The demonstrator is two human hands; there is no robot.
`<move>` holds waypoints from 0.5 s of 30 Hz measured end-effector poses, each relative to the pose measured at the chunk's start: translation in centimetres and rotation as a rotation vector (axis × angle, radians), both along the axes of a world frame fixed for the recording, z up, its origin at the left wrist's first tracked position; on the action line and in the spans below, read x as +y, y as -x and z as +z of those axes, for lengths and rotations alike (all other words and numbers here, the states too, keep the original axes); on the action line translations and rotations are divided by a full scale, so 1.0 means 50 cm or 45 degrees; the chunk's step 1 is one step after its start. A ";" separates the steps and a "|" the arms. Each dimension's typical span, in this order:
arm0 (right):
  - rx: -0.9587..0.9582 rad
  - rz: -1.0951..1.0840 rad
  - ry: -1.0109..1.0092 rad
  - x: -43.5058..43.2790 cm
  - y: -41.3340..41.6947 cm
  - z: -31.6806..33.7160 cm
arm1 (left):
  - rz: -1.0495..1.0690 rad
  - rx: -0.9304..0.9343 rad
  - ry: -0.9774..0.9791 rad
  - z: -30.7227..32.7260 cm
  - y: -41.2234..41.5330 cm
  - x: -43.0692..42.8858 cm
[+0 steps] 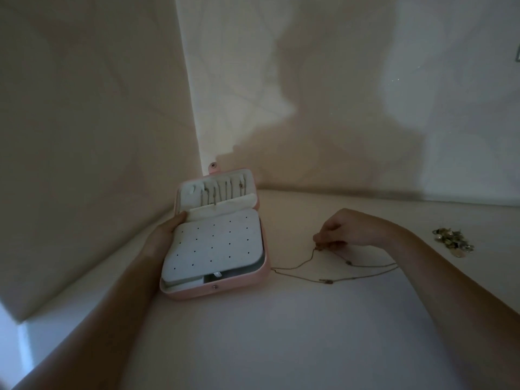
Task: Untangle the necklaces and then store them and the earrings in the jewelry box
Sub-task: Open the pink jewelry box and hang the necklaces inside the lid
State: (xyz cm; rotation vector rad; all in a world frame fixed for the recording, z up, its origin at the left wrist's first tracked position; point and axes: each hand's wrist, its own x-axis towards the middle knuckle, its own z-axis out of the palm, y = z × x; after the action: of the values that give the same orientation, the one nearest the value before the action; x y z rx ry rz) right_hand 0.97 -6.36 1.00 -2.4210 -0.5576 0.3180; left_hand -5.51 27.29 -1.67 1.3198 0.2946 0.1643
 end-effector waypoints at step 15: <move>-0.112 0.064 0.234 -0.005 -0.011 -0.022 | 0.044 -0.057 -0.017 0.000 0.006 -0.003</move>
State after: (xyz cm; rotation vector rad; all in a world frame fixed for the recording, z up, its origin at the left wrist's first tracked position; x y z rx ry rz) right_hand 1.53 -6.63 -0.11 -2.6111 -0.6543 0.2965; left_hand -5.81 27.16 -1.64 1.3229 0.2785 0.2247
